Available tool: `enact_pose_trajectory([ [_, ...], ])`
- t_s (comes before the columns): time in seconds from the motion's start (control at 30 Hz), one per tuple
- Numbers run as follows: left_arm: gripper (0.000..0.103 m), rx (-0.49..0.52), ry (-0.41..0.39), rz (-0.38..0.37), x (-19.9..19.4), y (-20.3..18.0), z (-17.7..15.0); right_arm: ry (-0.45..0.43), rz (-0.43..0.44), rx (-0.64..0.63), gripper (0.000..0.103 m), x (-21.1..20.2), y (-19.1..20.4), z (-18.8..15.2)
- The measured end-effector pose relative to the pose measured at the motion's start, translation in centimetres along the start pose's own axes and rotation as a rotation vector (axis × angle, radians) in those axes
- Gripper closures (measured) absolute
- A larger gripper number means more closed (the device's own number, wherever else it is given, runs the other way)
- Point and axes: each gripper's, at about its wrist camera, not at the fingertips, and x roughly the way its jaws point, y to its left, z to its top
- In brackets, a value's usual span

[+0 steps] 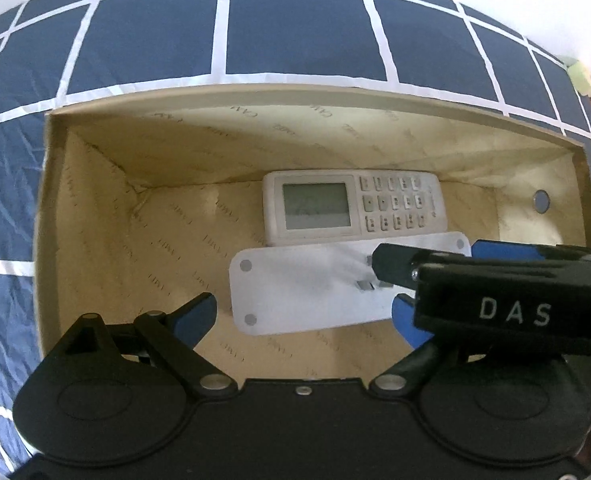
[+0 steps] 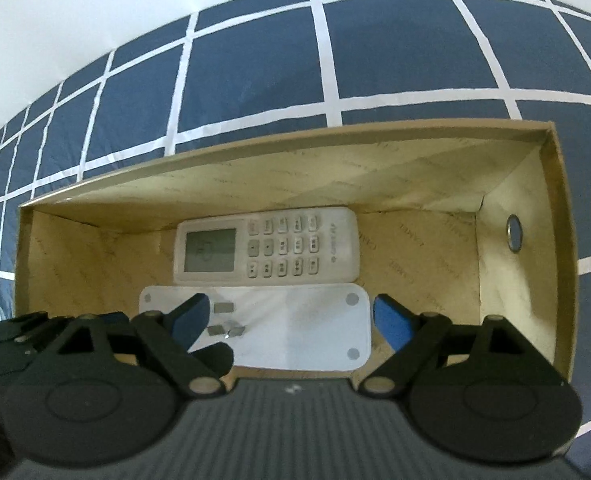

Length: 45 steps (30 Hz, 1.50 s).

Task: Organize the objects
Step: 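Carry the white plate over the cardboard box and lower it inside, then open the right gripper and withdraw it from the box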

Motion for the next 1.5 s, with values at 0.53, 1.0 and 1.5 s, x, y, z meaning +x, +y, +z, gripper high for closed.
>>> enact_pose_trajectory([
  [0.53, 0.002, -0.009, -0.119, 0.038, -6.6, -3.2, -5.6, -0.132, 0.033, -0.041, 0.009, -8.5, -0.1, -4.6],
  [1.0, 0.0, 0.015, -0.179, 0.064, -10.3, -7.7, -11.8, -0.213, 0.018, -0.013, 0.0, -15.0, -3.9, -11.3],
  [1.5, 0.0, 0.036, -0.203, 0.068, -10.3, -14.8, -15.4, -0.239, -0.016, -0.016, 0.0, -18.8, -10.1, -15.1],
])
